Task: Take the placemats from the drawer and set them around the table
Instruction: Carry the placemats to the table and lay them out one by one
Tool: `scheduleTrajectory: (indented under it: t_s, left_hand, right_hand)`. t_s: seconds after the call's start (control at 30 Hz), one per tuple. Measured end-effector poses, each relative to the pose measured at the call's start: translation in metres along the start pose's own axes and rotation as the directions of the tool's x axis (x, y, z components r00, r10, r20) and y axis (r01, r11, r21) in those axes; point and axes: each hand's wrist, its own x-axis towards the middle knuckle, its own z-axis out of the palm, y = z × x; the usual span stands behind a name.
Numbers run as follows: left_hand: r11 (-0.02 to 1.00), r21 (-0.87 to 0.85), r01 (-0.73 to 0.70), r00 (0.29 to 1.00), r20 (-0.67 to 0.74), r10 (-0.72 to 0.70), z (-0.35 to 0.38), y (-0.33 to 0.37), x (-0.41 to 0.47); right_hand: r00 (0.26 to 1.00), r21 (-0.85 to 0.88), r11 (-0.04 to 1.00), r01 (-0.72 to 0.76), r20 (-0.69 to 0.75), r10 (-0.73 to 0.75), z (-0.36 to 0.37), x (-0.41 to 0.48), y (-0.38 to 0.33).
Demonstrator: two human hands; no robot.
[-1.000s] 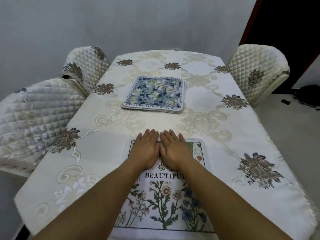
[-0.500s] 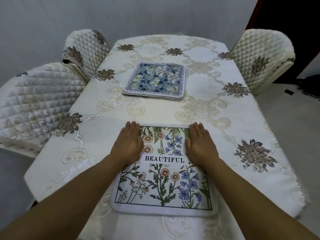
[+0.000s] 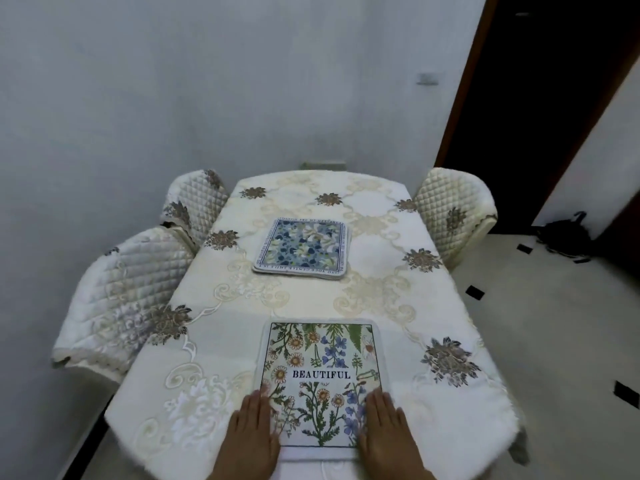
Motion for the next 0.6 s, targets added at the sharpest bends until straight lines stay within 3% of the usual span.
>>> scheduleTrajectory:
  t_s: [0.07, 0.13, 0.23, 0.43, 0.6]
  left_hand:
    - [1.0, -0.014, 0.024, 0.99, 0.137, -0.022, -0.045, 0.016, -0.004]
    - [1.0, -0.015, 0.006, 0.996, 0.089, -0.004, -0.098, 0.034, -0.008]
    - [0.998, -0.058, -0.006, 0.999, 0.04, 0.008, -0.156, 0.056, -0.011]
    - [0.996, -0.049, -0.075, 0.996, -0.045, 0.073, -0.223, 0.1, -0.046]
    - [0.995, -0.025, -0.093, 0.993, -0.071, 0.091, -0.243, 0.153, -0.087]
  right_hand:
    - [0.989, -0.002, 1.0, -0.007, 0.145, 0.008, -0.042, -0.006, -0.009]
    - [0.972, -0.007, 1.0, -0.025, 0.234, 0.026, -0.088, -0.012, -0.019]
    - [0.997, -0.024, 1.0, -0.015, 0.078, 0.016, -0.138, -0.028, -0.029]
    - [0.997, -0.048, 0.998, 0.048, -0.057, -0.051, -0.195, -0.081, -0.015]
    - [0.995, -0.033, 0.997, 0.07, -0.069, -0.072, -0.226, -0.138, 0.024]
